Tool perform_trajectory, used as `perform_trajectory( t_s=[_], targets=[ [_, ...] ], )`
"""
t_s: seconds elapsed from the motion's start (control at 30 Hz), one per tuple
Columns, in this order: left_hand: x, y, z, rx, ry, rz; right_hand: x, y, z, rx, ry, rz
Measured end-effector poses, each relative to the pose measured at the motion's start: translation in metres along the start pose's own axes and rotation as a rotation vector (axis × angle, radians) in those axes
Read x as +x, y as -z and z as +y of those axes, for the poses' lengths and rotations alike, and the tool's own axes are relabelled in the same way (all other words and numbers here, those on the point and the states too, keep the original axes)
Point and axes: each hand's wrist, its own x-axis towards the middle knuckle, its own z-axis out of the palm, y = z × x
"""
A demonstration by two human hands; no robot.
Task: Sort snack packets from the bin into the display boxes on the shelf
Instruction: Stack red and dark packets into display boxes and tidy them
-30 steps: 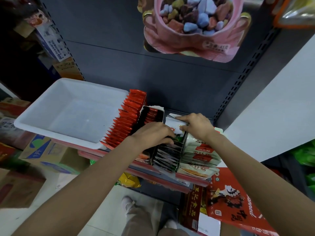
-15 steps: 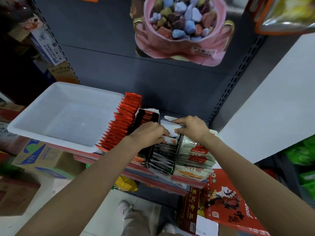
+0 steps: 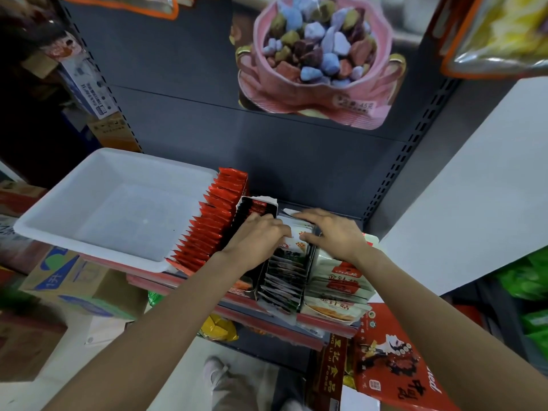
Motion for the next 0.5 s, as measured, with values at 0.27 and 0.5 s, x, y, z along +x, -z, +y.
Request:
perform_trajectory(
  t_s=[0.27,0.5],
  targets=[
    [0.001,-0.004,0.006,-0.043,0.054,0.016,0.001,0.003,0.001,0.208,-0.025,-0.002],
    [0.011,0.021,0.006,-0.016,0.021,0.072,0.003,0.005,0.003,0.224,-0.044,-0.031]
  ],
)
